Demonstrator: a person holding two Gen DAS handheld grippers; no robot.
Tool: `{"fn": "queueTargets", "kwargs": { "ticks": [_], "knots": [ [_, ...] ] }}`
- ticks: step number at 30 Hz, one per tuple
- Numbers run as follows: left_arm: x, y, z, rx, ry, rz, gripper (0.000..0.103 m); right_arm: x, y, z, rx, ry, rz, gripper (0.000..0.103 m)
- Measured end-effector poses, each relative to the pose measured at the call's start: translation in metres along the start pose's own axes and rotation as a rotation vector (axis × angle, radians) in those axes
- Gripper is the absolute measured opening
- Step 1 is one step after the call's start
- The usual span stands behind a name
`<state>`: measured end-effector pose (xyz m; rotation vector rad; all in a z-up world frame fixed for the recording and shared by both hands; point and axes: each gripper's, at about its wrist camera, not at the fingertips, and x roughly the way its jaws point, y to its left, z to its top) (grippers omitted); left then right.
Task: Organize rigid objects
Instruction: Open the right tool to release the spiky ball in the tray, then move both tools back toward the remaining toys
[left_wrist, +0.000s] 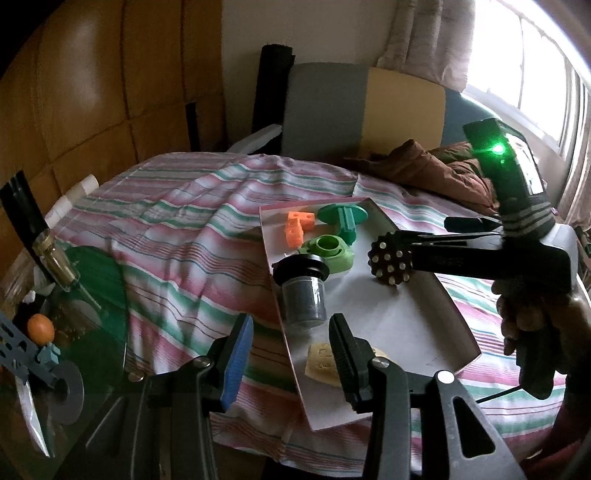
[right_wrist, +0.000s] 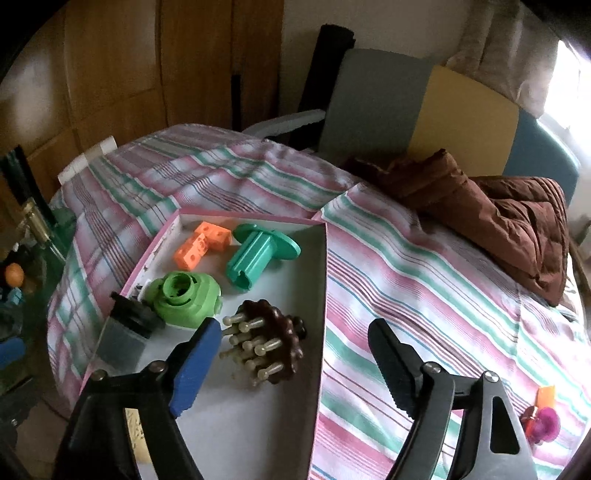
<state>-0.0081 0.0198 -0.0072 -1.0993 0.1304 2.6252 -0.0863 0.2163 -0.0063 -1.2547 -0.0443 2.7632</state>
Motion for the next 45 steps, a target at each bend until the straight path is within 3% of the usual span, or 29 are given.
{"fn": "queueTargets", "kwargs": {
  "ticks": [18,31,38,45],
  "knots": [
    [-0.01,-0.018,0.002,0.048,-0.017,-0.005,0.043,-0.06,-0.053,-0.04,0.078,-0.067,-0.039,0.084],
    [-0.011,-0.036,0.004,0.097,-0.02,-0.019,0.043,-0.104,-0.148,-0.09,0.193,-0.052,-0.22,0.084],
    [-0.01,-0.048,0.006,0.124,-0.018,-0.029,0.043,-0.125,-0.212,-0.118,0.324,-0.053,-0.341,0.084],
    [-0.011,-0.068,0.012,0.169,-0.025,-0.045,0.043,-0.131,-0.274,-0.159,0.543,-0.054,-0.454,0.084]
  ]
}}
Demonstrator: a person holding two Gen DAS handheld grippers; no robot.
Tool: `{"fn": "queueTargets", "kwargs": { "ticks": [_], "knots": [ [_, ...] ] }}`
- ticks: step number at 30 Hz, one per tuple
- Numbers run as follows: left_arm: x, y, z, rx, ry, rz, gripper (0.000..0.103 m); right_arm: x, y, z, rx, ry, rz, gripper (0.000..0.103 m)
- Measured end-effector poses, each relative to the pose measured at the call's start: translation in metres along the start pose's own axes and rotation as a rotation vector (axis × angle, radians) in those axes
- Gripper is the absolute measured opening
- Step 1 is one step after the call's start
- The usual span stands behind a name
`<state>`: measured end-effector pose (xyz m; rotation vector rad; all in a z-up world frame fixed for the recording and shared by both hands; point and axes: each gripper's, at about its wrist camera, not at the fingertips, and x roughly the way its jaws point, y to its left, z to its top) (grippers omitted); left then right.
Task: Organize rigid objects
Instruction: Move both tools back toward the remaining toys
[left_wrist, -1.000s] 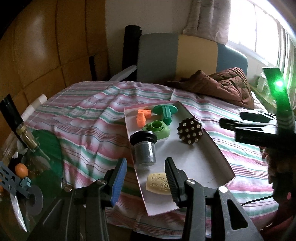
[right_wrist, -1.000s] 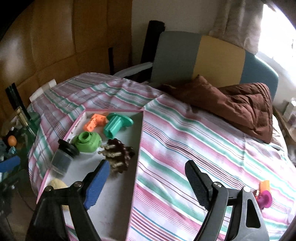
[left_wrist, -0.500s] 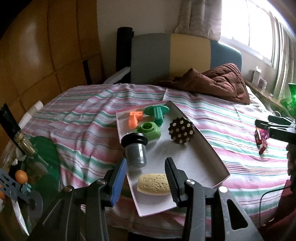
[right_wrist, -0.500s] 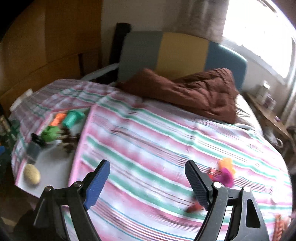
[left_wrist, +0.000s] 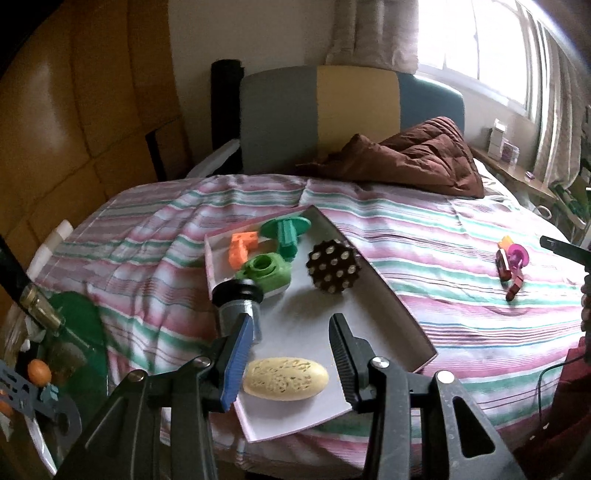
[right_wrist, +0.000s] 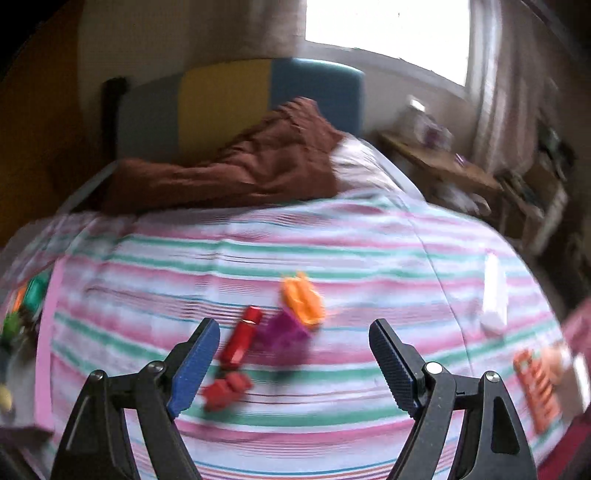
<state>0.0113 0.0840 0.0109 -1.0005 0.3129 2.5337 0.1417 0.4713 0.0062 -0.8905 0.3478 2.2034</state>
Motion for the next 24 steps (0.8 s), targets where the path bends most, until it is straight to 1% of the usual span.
{"fn": "queueTargets", "kwargs": {
  "ticks": [1,3,7,9,15,24],
  "knots": [
    [0.0,-0.002,0.001,0.006,-0.001,-0.002,0.043,0.005,-0.012,-0.003,0.052,0.017,-0.008,0.084],
    [0.001,-0.01,0.004,0.021,-0.002,-0.011,0.043,0.01,-0.025,-0.002,0.11,0.048,-0.032,0.084],
    [0.006,-0.026,0.009,0.054,0.005,-0.029,0.043,0.007,-0.04,0.0,0.197,0.034,-0.011,0.084],
    [0.009,-0.037,0.011,0.077,0.008,-0.04,0.043,0.009,-0.043,0.001,0.213,0.045,-0.01,0.084],
    [0.015,-0.064,0.017,0.126,0.016,-0.069,0.043,0.004,-0.049,0.0,0.248,0.034,-0.004,0.085],
    [0.025,-0.102,0.024,0.189,0.025,-0.121,0.043,0.007,-0.063,0.0,0.312,0.043,-0.007,0.086]
  ]
}}
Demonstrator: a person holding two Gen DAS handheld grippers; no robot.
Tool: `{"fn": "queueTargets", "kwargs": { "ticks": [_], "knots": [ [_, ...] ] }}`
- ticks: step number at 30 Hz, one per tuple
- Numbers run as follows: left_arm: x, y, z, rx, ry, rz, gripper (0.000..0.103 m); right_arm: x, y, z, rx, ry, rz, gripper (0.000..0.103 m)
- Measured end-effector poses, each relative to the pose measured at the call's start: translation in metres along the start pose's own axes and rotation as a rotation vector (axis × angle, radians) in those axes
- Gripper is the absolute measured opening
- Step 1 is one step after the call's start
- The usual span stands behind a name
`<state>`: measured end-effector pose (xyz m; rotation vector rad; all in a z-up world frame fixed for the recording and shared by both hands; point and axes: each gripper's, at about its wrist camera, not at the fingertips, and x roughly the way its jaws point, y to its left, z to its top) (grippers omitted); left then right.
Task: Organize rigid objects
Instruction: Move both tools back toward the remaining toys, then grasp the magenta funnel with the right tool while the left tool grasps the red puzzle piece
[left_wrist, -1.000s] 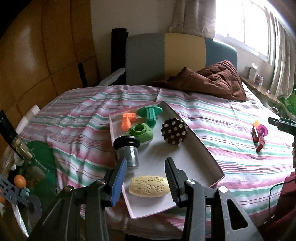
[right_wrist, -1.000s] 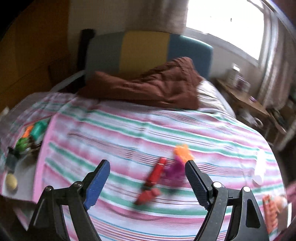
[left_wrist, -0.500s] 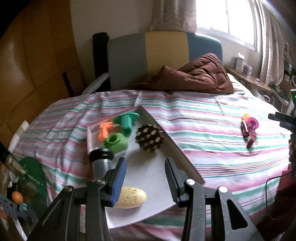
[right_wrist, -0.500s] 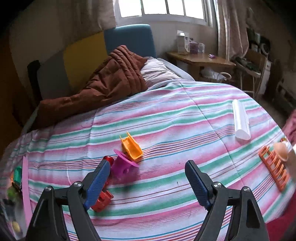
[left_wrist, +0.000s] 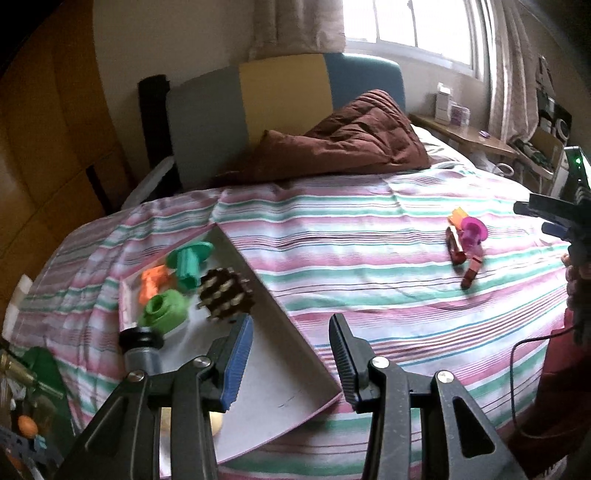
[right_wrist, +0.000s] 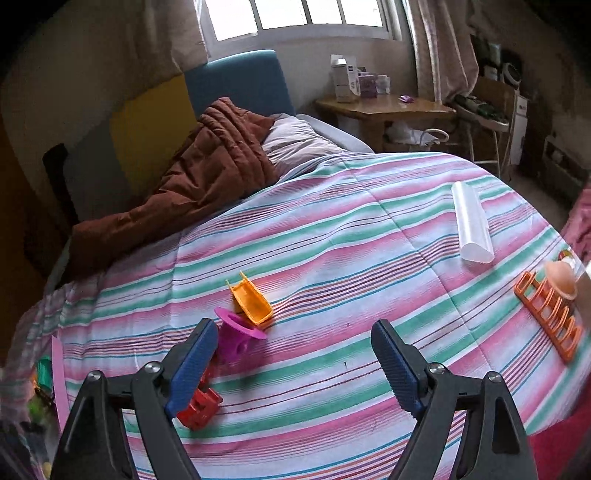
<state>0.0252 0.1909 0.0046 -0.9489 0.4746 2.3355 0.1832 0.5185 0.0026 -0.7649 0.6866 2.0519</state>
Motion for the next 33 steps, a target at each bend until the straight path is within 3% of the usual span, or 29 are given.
{"fn": "queueTargets", "kwargs": {
  "ticks": [19,25,33],
  "knots": [
    [0.032,-0.061,0.018,0.087,0.043,-0.094,0.043,-0.003,-0.015,0.003,0.081,0.003,0.031,0.086],
    [0.053,-0.087,0.027,0.099,0.088,-0.191,0.043,-0.007,-0.024,0.005,0.131,-0.016,0.029,0.086],
    [0.075,-0.142,0.044,0.184,0.09,-0.293,0.043,-0.004,-0.029,0.006,0.164,0.004,0.045,0.087]
  ]
}}
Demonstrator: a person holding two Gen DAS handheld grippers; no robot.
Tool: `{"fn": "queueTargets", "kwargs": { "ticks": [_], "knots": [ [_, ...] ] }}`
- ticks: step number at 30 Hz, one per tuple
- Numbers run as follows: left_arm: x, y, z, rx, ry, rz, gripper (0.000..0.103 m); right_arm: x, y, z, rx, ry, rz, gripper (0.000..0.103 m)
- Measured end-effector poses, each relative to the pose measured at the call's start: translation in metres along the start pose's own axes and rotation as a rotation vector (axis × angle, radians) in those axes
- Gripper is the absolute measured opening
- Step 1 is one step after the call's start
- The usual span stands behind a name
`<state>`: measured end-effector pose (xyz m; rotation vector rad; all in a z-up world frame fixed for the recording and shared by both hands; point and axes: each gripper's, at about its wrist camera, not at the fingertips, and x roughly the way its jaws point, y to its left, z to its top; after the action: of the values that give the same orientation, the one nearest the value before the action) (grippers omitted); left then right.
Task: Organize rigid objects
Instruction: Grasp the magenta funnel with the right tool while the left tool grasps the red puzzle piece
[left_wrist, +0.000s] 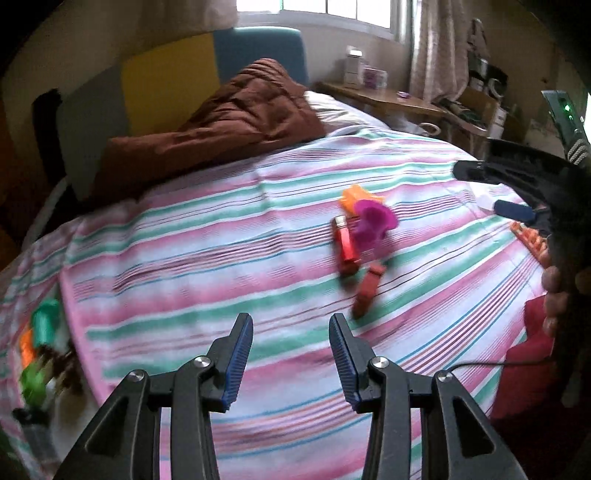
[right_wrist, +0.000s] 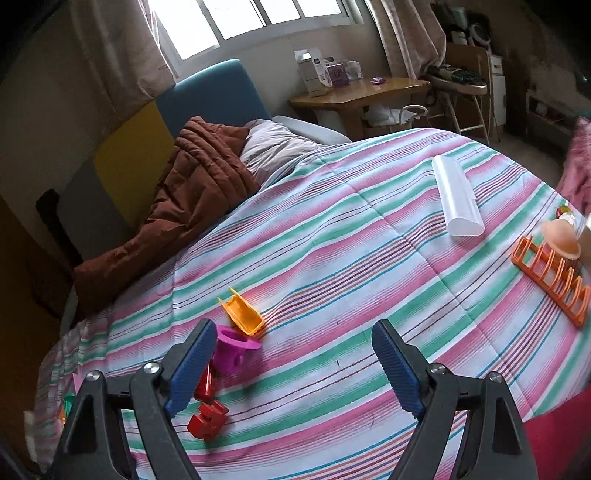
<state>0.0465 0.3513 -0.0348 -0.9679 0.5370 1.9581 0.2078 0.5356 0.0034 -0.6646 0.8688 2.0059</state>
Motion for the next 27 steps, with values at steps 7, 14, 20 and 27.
{"fn": "queueTargets", "kwargs": {
  "ticks": [7,14,20,27],
  "knots": [
    [0.036,-0.03,0.02,0.028,0.039,-0.104,0.043,0.003,0.0,0.0,0.003,0.018,0.016,0.087],
    [0.075,-0.053,0.025,0.103,0.091,-0.111,0.043,0.006,-0.002,0.001,0.022,0.025,0.028,0.087],
    [0.08,-0.04,0.018,0.036,0.075,-0.183,0.014,0.01,-0.004,0.001,0.03,0.036,0.021,0.087],
    [0.055,-0.001,-0.024,-0.052,0.042,-0.138,0.014,0.018,0.002,-0.004,-0.008,0.079,0.022,0.087]
  ]
}}
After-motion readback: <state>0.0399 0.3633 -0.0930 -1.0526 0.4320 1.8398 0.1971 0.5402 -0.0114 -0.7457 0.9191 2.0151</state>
